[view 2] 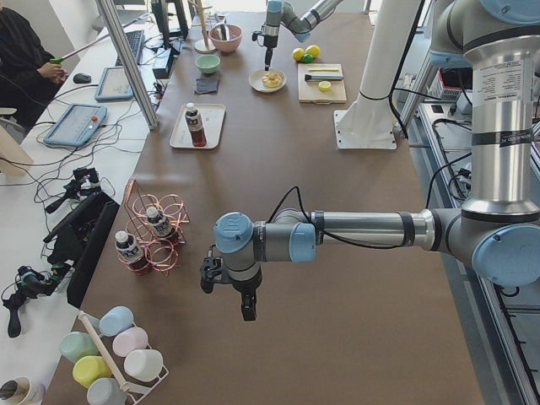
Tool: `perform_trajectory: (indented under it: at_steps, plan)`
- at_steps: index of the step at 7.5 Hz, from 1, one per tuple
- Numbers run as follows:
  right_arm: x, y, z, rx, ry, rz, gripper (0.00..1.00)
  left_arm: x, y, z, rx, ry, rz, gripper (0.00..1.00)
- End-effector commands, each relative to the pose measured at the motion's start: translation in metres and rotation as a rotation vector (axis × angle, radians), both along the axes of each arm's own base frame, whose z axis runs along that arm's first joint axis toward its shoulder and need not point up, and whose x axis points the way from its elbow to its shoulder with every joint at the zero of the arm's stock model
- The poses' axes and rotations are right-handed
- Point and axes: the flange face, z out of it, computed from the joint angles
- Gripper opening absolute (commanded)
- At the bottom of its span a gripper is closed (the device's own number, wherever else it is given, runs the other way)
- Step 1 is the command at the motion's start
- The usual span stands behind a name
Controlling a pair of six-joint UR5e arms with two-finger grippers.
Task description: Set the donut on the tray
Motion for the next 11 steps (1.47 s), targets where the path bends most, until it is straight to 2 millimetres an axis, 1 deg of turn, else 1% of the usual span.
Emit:
perform_trajectory:
  at_steps: [1,2,3,4,5,7,8,9,10,11]
  plan:
    - [-0.003,-0.001,0.011,-0.015,0.019,0.001,0.85,0.000,-0.001,-0.002,0.005,0.000,-0.001,0.98]
    - [-0.005,-0.003,0.014,-0.016,0.026,0.003,0.83,0.000,-0.001,-0.002,0.005,0.000,-0.001,0.98]
    - [-0.005,-0.003,0.013,-0.013,0.024,0.005,0.49,0.001,-0.002,-0.002,0.005,0.000,0.001,0.98]
    - [-0.005,-0.003,0.011,-0.010,0.020,0.004,0.08,0.001,-0.002,-0.003,0.006,0.000,0.001,0.98]
    - [-0.005,-0.003,0.008,-0.006,0.016,0.004,0.00,0.001,-0.002,-0.003,0.006,0.000,0.001,0.98]
    - [-0.004,-0.004,0.007,0.008,0.020,0.018,0.00,0.000,-0.001,-0.002,0.003,0.000,-0.001,0.98]
    - [-0.004,-0.003,0.002,0.010,0.009,0.011,0.00,0.001,-0.002,-0.002,0.005,0.000,0.001,0.98]
    - [0.002,-0.005,-0.007,0.019,-0.005,0.019,0.00,0.004,-0.005,-0.004,0.007,0.000,0.004,0.98]
    - [0.021,-0.014,-0.014,0.001,-0.040,0.017,0.00,0.004,-0.007,-0.007,0.012,0.001,0.004,0.98]
    - [0.051,-0.024,-0.019,-0.028,-0.085,0.016,0.00,0.004,-0.007,-0.007,0.013,0.001,0.004,0.98]
